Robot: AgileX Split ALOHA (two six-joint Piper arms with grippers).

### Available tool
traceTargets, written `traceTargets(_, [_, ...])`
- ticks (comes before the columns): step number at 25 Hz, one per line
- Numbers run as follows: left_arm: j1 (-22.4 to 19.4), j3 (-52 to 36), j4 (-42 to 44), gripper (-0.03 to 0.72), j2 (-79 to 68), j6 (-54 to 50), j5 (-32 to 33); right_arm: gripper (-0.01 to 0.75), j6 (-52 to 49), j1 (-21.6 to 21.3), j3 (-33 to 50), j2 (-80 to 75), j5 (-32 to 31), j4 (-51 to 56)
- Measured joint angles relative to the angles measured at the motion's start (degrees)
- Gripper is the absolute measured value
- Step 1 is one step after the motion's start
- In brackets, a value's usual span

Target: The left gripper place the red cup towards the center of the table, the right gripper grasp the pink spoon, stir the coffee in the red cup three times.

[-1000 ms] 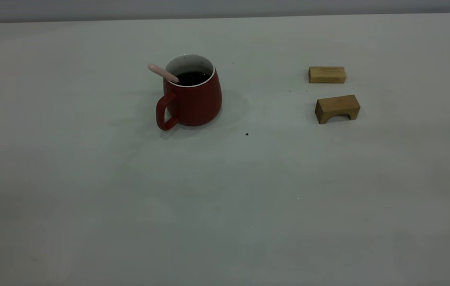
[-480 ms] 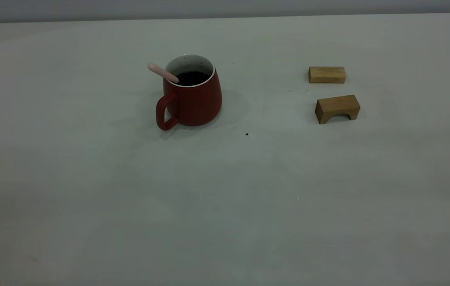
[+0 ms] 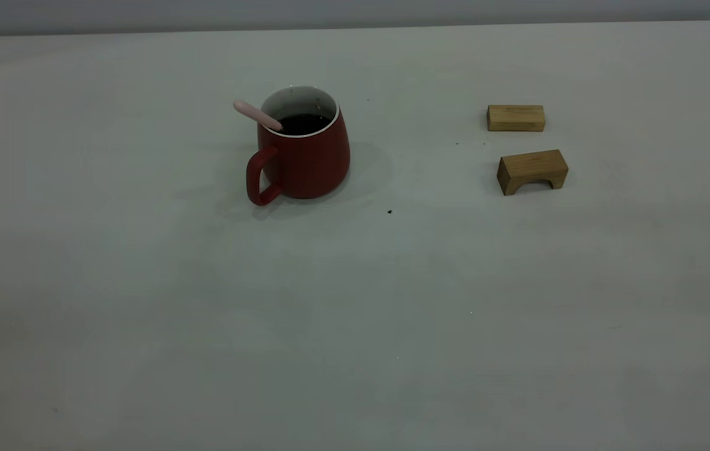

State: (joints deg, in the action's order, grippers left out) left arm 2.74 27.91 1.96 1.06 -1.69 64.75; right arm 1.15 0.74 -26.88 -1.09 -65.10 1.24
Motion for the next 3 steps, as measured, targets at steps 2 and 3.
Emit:
traceTargets(2, [0.0, 0.0, 0.0, 0.361, 0.0, 0.0, 0.0, 0.237, 0.0, 0.0, 0.0, 0.0, 0.0, 0.0])
traceTargets(3, [0.0, 0.0, 0.0, 0.361, 0.0, 0.0, 0.0, 0.237, 0.0, 0.0, 0.0, 0.0, 0.0, 0.0])
